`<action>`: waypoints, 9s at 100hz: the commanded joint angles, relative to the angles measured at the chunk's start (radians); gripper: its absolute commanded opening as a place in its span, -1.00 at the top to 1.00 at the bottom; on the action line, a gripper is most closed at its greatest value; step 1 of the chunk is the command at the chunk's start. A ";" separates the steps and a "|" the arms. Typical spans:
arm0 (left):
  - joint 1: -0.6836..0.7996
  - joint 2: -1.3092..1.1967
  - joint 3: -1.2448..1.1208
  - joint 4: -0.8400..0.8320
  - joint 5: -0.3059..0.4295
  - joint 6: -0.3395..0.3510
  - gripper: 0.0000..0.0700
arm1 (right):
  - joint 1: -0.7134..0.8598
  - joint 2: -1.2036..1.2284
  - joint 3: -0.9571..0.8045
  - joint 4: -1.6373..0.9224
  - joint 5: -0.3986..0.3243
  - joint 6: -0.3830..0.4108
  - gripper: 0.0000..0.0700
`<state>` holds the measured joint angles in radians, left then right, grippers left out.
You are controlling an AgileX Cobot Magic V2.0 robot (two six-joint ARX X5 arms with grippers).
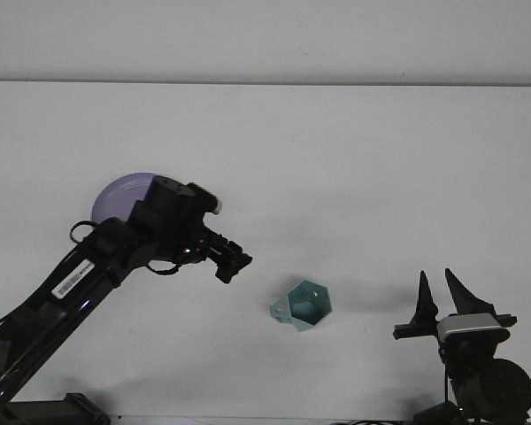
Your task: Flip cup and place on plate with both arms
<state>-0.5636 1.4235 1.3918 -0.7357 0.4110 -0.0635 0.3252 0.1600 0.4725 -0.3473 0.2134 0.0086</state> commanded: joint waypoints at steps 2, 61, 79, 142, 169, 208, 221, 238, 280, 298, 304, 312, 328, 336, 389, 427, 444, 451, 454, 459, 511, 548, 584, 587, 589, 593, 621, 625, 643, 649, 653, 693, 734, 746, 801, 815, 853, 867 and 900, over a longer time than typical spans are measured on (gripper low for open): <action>-0.041 0.069 0.063 -0.032 0.009 0.036 -0.48 | 0.002 0.003 0.003 0.008 0.004 0.017 0.25; -0.276 0.439 0.292 -0.103 -0.034 0.101 -0.48 | 0.002 0.003 0.003 0.011 -0.005 0.018 0.25; -0.303 0.512 0.296 -0.100 -0.074 0.123 -0.48 | 0.002 0.003 0.003 0.011 -0.006 0.018 0.25; -0.319 0.600 0.298 -0.089 -0.079 0.128 0.96 | 0.002 0.003 0.003 0.011 -0.007 0.018 0.25; -0.287 0.596 0.328 -0.158 -0.120 0.112 0.96 | 0.002 0.003 0.003 0.010 -0.007 0.018 0.25; -0.088 0.494 0.402 -0.250 -0.173 0.104 0.96 | 0.002 0.003 0.003 0.010 -0.024 0.019 0.25; 0.021 0.446 0.402 -0.284 -0.217 0.105 0.96 | 0.002 0.003 0.003 0.011 -0.034 0.019 0.25; 0.206 0.395 0.402 -0.316 -0.225 0.104 0.96 | 0.002 0.003 0.003 0.011 -0.034 0.019 0.25; 0.563 0.389 0.402 -0.299 -0.303 0.135 0.96 | 0.002 0.003 0.003 0.010 -0.056 0.021 0.25; 0.632 0.421 0.402 -0.258 -0.303 0.142 0.96 | 0.002 0.005 0.003 0.010 -0.056 0.021 0.25; 0.641 0.442 0.402 -0.244 -0.303 0.147 0.96 | 0.002 0.005 0.003 0.010 -0.056 0.021 0.25; 0.644 0.473 0.402 -0.233 -0.303 0.151 0.96 | 0.002 0.005 0.003 0.010 -0.056 0.021 0.25; 0.644 0.530 0.402 -0.200 -0.303 0.154 0.96 | 0.002 0.005 0.003 0.007 -0.056 0.021 0.25; 0.644 0.555 0.402 -0.186 -0.303 0.154 0.96 | 0.002 0.005 0.003 0.006 -0.056 0.021 0.25; 0.642 0.612 0.420 -0.183 -0.303 0.156 -0.39 | 0.002 0.005 0.003 0.003 -0.056 0.021 0.25; 0.653 0.550 0.605 -0.366 -0.293 0.131 -0.43 | 0.002 0.005 0.003 0.003 -0.056 0.021 0.25; 0.684 0.409 0.605 -0.371 -0.233 0.118 -0.42 | 0.002 0.005 0.003 0.003 -0.056 0.021 0.25; 0.695 0.336 0.605 -0.371 -0.223 0.108 -0.40 | 0.002 0.005 0.003 0.003 -0.056 0.021 0.25; 0.698 0.305 0.605 -0.371 -0.223 0.108 -0.30 | 0.002 0.005 0.003 0.003 -0.056 0.021 0.25; 0.702 0.252 0.605 -0.376 -0.223 0.109 0.01 | 0.002 0.005 0.003 0.003 -0.056 0.021 0.25; 0.686 -0.354 0.156 -0.156 -0.126 0.219 0.97 | 0.002 0.005 0.004 0.004 -0.049 0.022 1.00; 0.686 -0.962 -0.644 0.394 -0.115 0.121 0.97 | 0.002 0.005 0.033 0.011 0.008 -0.007 1.00; 0.686 -1.250 -0.925 0.555 -0.237 0.024 0.97 | 0.002 0.005 0.032 0.009 -0.003 -0.016 1.00; 0.686 -1.250 -0.925 0.558 -0.237 0.024 0.97 | 0.002 0.005 0.032 0.009 -0.003 -0.016 1.00; 0.686 -1.249 -0.925 0.559 -0.237 0.025 0.97 | 0.002 0.005 0.032 0.010 -0.003 -0.016 1.00; 0.686 -1.249 -0.925 0.558 -0.237 0.024 0.97 | 0.002 0.005 0.032 0.011 -0.003 -0.016 1.00; 0.686 -1.249 -0.925 0.555 -0.237 0.022 0.97 | 0.002 0.005 0.032 0.010 -0.003 -0.016 1.00; 0.686 -1.249 -0.925 0.555 -0.237 0.022 0.97 | 0.002 0.005 0.032 0.011 -0.003 -0.016 1.00; 0.686 -1.249 -0.925 0.555 -0.237 0.021 0.97 | 0.002 0.005 0.032 0.010 -0.003 -0.016 1.00; 0.686 -1.249 -0.925 0.555 -0.237 0.022 0.97 | 0.002 0.005 0.032 0.011 -0.003 -0.016 1.00; 0.686 -1.249 -0.925 0.555 -0.237 0.022 0.97 | 0.002 0.005 0.032 0.011 -0.003 -0.016 1.00; 0.562 -1.365 -1.061 0.618 -0.443 0.067 0.97 | 0.002 0.005 0.032 0.011 -0.003 -0.016 1.00; 0.497 -1.421 -1.346 0.877 -0.463 0.051 0.97 | 0.002 0.005 0.032 0.010 -0.003 -0.016 1.00; 0.497 -1.421 -1.374 0.914 -0.463 0.051 0.97 | 0.002 0.005 0.032 0.010 -0.003 -0.016 1.00; 0.497 -1.420 -1.378 0.917 -0.459 0.048 0.97 | 0.002 0.005 0.032 0.011 -0.003 -0.016 1.00; 0.497 -1.420 -1.378 0.917 -0.459 0.048 0.97 | 0.002 0.005 0.032 0.010 -0.003 -0.016 1.00; 0.497 -1.420 -1.378 0.917 -0.459 0.048 0.97 | -0.006 0.005 0.029 0.008 0.008 -0.097 1.00; 0.497 -1.420 -1.378 0.917 -0.459 0.048 0.97 | -0.100 -0.011 -0.048 0.034 -0.089 -0.222 1.00; 0.497 -1.420 -1.378 0.917 -0.459 0.048 0.97 | -0.303 -0.159 -0.342 0.244 -0.232 -0.285 1.00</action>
<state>-0.0639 0.0044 0.0334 0.1726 -0.0498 -0.0170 0.0292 0.0010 0.1562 -0.1364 -0.0086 -0.2623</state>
